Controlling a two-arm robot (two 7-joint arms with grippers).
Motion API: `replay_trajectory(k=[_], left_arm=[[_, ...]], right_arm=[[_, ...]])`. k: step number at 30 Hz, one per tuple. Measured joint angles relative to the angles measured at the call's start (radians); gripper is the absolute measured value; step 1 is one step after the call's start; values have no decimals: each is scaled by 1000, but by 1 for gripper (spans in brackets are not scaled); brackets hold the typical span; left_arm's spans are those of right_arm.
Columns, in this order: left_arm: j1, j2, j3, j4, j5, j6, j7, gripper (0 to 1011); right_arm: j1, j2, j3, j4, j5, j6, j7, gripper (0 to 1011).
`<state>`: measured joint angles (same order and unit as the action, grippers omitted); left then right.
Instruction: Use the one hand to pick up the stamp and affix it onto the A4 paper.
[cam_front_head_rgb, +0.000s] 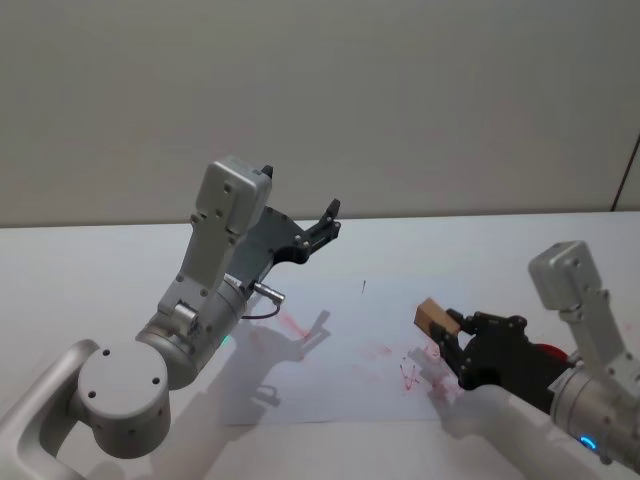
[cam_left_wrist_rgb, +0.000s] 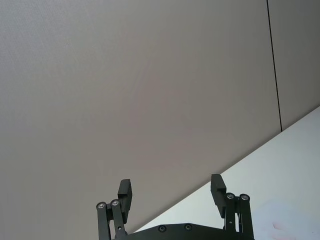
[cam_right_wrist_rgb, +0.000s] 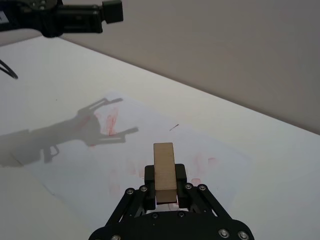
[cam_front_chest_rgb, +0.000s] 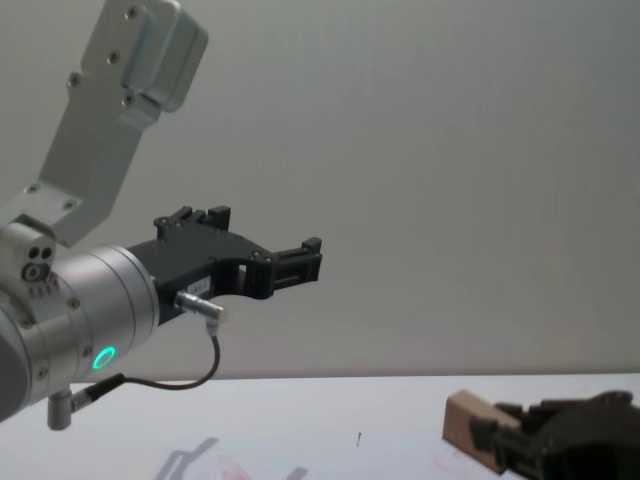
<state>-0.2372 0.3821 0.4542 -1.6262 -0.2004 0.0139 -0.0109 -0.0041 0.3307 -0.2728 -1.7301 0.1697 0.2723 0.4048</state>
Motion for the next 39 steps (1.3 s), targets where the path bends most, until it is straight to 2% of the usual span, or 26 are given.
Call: replay_trajectory(k=[7, 14, 29, 39], left_arm=[[0, 0, 0, 0, 0, 0, 0, 1001], [0, 0, 0, 0, 0, 0, 0, 1001], [0, 0, 0, 0, 0, 0, 0, 1001], [0, 0, 0, 0, 0, 0, 0, 1001]], right_arm=[[20, -14, -24, 50, -72, 20, 25, 216], [30, -27, -41, 87, -105, 32, 33, 216], [33, -43, -58, 128, -114, 45, 10, 216], [32, -52, -59, 138, -84, 38, -23, 216]])
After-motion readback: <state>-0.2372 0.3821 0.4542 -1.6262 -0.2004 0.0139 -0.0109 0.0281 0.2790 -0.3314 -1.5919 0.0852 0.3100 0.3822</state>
